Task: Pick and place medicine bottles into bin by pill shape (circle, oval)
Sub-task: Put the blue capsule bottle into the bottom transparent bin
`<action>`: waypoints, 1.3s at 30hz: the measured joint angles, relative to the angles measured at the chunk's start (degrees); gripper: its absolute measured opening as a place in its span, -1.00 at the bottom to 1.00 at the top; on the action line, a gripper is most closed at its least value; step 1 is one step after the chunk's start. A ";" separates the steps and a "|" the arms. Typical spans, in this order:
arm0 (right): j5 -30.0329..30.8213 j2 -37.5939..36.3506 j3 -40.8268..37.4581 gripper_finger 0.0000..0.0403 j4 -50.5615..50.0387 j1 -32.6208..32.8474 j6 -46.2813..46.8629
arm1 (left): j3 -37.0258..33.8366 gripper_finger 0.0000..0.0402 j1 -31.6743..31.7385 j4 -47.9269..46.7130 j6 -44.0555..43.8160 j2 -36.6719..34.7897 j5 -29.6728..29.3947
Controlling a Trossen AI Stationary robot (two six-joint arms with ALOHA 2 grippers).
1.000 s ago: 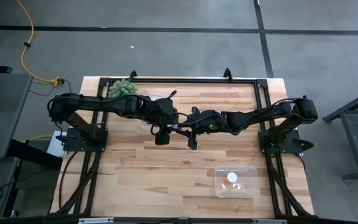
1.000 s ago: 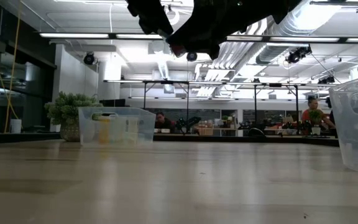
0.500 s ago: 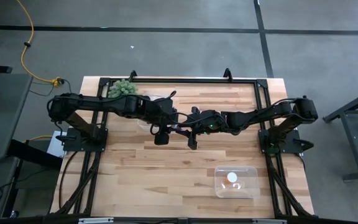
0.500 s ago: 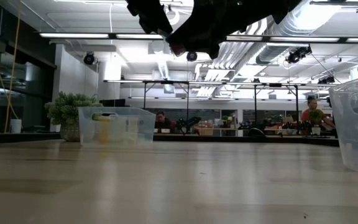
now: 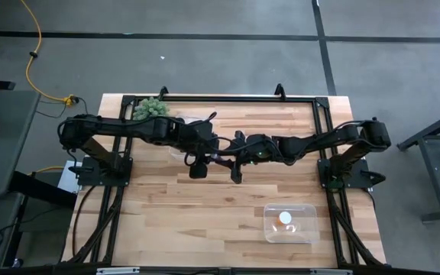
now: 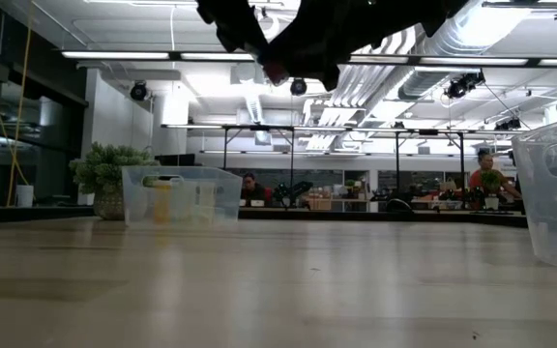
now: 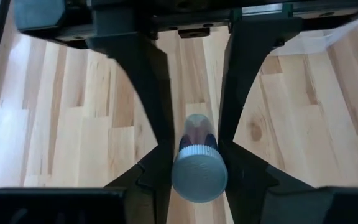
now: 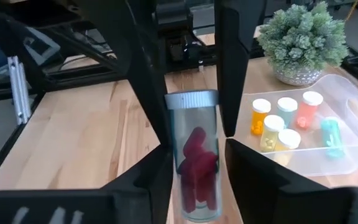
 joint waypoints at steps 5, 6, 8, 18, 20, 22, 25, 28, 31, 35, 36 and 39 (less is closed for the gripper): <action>-1.56 0.00 3.18 -0.16 -5.25 -0.64 -1.07 | 0.02 -0.44 0.00 0.02 0.02 -0.13 1.44; -1.85 0.00 3.87 -0.14 -6.74 -0.87 -1.26 | 0.02 -0.44 0.00 0.04 0.02 -0.15 1.25; -2.17 0.00 4.77 -0.12 -8.96 -1.20 -2.08 | 0.02 -0.45 0.04 0.15 0.01 -0.13 1.25; -3.06 0.00 4.81 -0.23 -8.75 -1.27 -3.08 | 0.02 -0.46 0.02 0.14 0.02 -0.07 1.08; -3.12 0.00 4.81 -0.28 -8.77 -1.25 -3.09 | 0.02 -0.46 0.02 0.13 0.01 -0.06 1.05; -3.12 0.00 4.81 -0.33 -8.77 -1.25 -3.08 | 0.02 -0.46 0.04 0.13 0.02 -0.04 0.85; -3.12 0.00 4.81 -0.38 -8.77 -1.25 -3.08 | 0.02 -0.46 0.04 0.13 0.02 -0.04 0.79; -3.12 0.00 4.83 -0.41 -8.77 -1.25 -3.09 | 0.02 -0.46 0.04 0.14 0.52 -0.04 0.71; -3.10 0.00 4.83 -0.42 -8.79 -1.25 -3.10 | 0.02 -0.46 0.04 0.28 1.05 -0.02 0.65; -3.10 0.00 4.83 -0.42 -8.83 -1.25 -3.10 | 0.02 -0.46 0.04 0.53 1.52 0.02 0.62; -3.10 0.00 4.85 -0.42 -8.86 -1.25 -3.10 | 0.02 -0.46 0.04 0.64 1.53 0.02 0.61; -3.10 -0.01 4.85 -0.42 -8.92 -1.25 -3.10 | 0.02 -0.46 0.04 0.88 1.55 0.04 0.62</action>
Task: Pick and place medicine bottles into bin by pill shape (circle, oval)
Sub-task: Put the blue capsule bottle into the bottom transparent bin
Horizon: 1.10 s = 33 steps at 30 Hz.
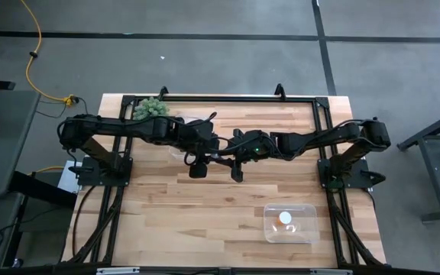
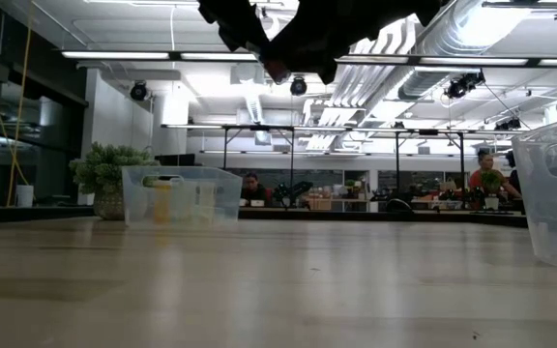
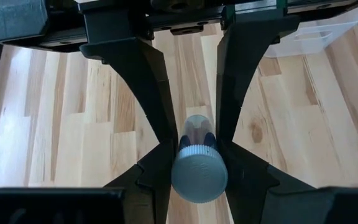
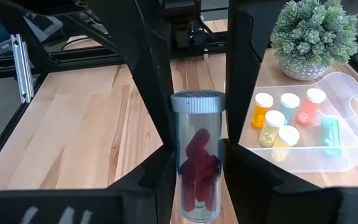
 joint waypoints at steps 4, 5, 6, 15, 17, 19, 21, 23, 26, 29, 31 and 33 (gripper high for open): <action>0.14 -0.01 0.02 -0.42 -0.07 0.00 0.00 | 0.00 -0.46 0.31 0.04 0.00 0.00 0.04; 0.20 -0.01 0.04 -0.42 -0.11 -0.02 0.00 | 0.00 -0.46 0.31 0.06 0.00 0.00 0.04; 0.20 -0.03 0.04 -0.42 -0.14 -0.02 0.00 | 0.00 -0.46 0.31 0.08 0.00 0.00 0.03; 0.17 -0.05 0.04 -0.42 -0.22 0.00 0.00 | -0.02 -0.41 0.35 0.28 0.00 0.02 0.04; 0.17 -0.05 0.04 -0.42 -0.22 -0.02 0.00 | -0.02 -0.38 0.35 0.29 0.00 0.02 0.04; 0.19 -0.05 0.04 -0.42 -0.22 -0.02 0.00 | -0.02 -0.36 0.35 0.32 0.00 0.02 0.04; 0.17 -0.05 0.04 -0.42 -0.22 0.00 -0.01 | -0.02 -0.35 0.35 0.37 0.00 0.02 0.06; 0.15 -0.05 0.07 -0.42 -0.22 0.00 -0.02 | -0.02 -0.34 0.36 0.41 0.00 0.02 0.40; 0.15 -0.05 0.07 -0.42 -0.22 0.00 -0.85 | -0.02 -0.34 0.39 0.43 0.00 0.02 0.58; 0.13 -0.05 0.07 -0.42 -0.22 0.00 -1.03 | -0.02 -0.34 0.37 0.43 0.00 0.02 0.68; 0.13 -0.05 0.07 -0.42 -0.22 0.00 -1.05 | -0.02 -0.34 0.39 0.41 0.00 0.02 0.68; 0.13 -0.05 0.07 -0.42 -0.22 0.00 -1.01 | -0.02 -0.34 0.37 0.43 0.00 0.02 0.68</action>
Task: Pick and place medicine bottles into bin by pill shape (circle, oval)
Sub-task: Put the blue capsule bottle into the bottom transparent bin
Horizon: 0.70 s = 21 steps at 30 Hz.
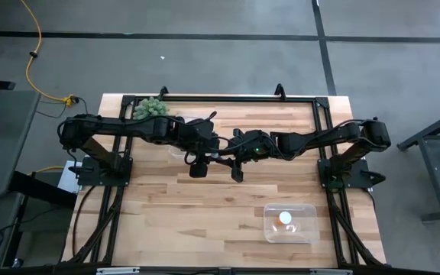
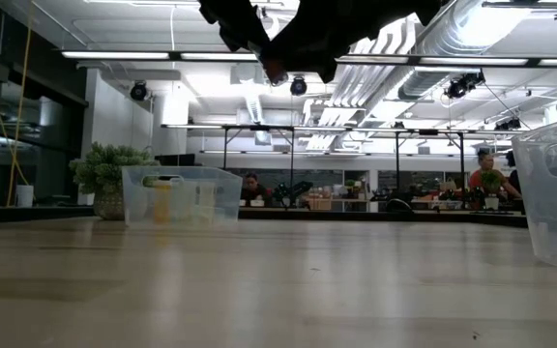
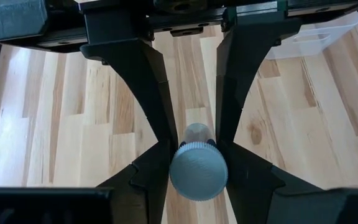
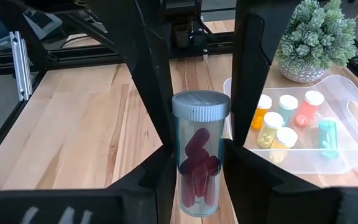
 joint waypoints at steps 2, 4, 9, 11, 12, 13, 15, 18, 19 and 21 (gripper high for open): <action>0.00 0.00 0.00 -0.42 0.00 0.00 -0.04 | 0.00 -0.34 0.00 0.00 0.30 0.00 0.01; 0.00 0.00 0.00 -0.42 0.00 0.00 -0.03 | 0.00 -0.34 0.00 0.00 0.42 0.00 0.00; 0.00 0.00 0.00 -0.46 0.00 0.00 -0.04 | 0.00 -0.34 0.05 -0.01 0.43 0.00 -0.04; 0.02 0.00 0.00 -0.51 -0.02 0.00 -0.03 | 0.00 -0.33 0.07 -0.04 0.43 0.00 -0.09; 0.00 0.00 0.00 -0.54 -0.02 0.00 -0.04 | 0.00 -0.33 0.07 -0.06 0.42 0.00 -0.16; 0.01 0.00 0.00 -0.56 -0.02 0.00 -0.04 | 0.00 -0.33 0.07 -0.07 0.43 0.00 -0.21; 0.01 0.00 0.00 -0.59 -0.02 0.00 -0.04 | 0.00 -0.33 0.07 -0.09 0.42 0.00 -0.22; 0.00 0.00 0.00 -0.59 -0.02 0.00 -0.04 | 0.00 -0.33 0.07 -0.08 0.42 0.00 -0.24; 0.00 0.00 0.00 -0.59 -0.02 0.00 -0.04 | 0.00 -0.33 0.07 -0.07 0.43 0.00 -0.24; 0.00 0.00 0.00 -0.57 -0.02 0.00 -0.04 | 0.00 -0.33 0.07 -0.07 0.42 0.00 -0.24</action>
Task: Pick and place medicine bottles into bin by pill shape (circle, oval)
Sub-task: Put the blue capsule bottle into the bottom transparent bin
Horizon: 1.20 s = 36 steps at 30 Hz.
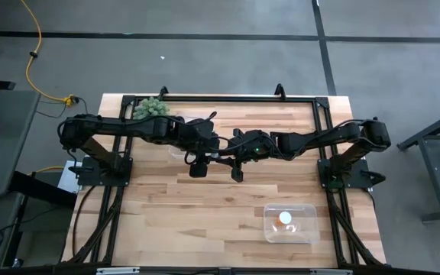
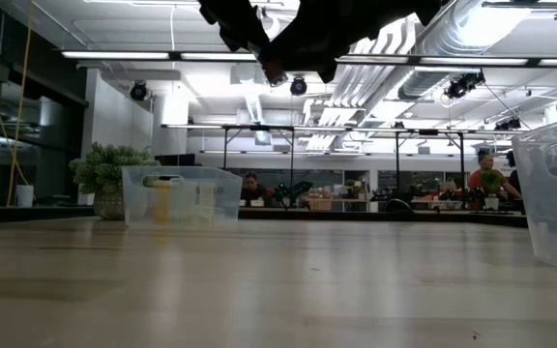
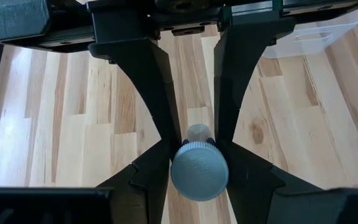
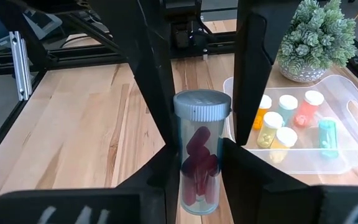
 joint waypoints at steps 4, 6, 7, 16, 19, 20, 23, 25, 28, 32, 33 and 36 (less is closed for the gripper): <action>0.00 0.00 0.00 -0.57 -0.02 0.00 0.00 | 0.00 -0.33 0.00 0.02 0.00 -0.07 0.01; 0.03 0.00 0.15 -0.57 0.06 -0.01 0.00 | -0.04 -0.33 0.00 0.20 0.00 -0.57 0.02; 0.08 0.00 0.24 -0.57 0.32 -0.02 0.00 | -0.04 -0.33 0.00 0.76 0.00 -0.89 0.07; 0.26 0.00 0.31 -0.57 0.35 -0.02 -0.44 | -0.02 -0.33 0.24 0.88 -0.01 -2.80 1.40; 0.19 0.00 0.26 -0.57 0.09 -0.02 -0.44 | -0.02 -0.33 0.24 0.76 -0.02 -3.14 1.97; 0.24 0.00 0.26 -0.57 0.12 -0.04 -0.45 | -0.02 -0.33 0.24 0.69 -0.10 -3.70 2.00; 0.26 0.00 0.21 -0.57 0.22 -0.05 -1.33 | -0.02 -0.33 0.25 0.56 -0.80 -6.51 2.10; 0.26 0.00 0.20 -0.57 0.45 -0.08 -1.52 | -0.02 -0.33 0.26 0.70 -1.54 -9.12 1.46; 0.22 -0.29 0.13 -0.57 1.79 -0.16 -2.45 | 0.00 -0.33 0.28 0.56 -4.19 -14.26 -0.52; -0.07 -0.70 1.39 -0.57 4.06 -0.70 -3.39 | 0.00 -0.33 0.28 0.49 -8.95 -20.82 -3.83; -0.17 -0.72 1.99 -0.57 4.76 -0.81 -3.45 | 0.00 -0.33 0.28 0.55 -9.89 -22.14 -4.72; -1.08 -0.76 4.15 -0.57 6.11 -1.17 -3.84 | -3.23 -0.33 0.08 4.44 -13.35 -26.17 -6.31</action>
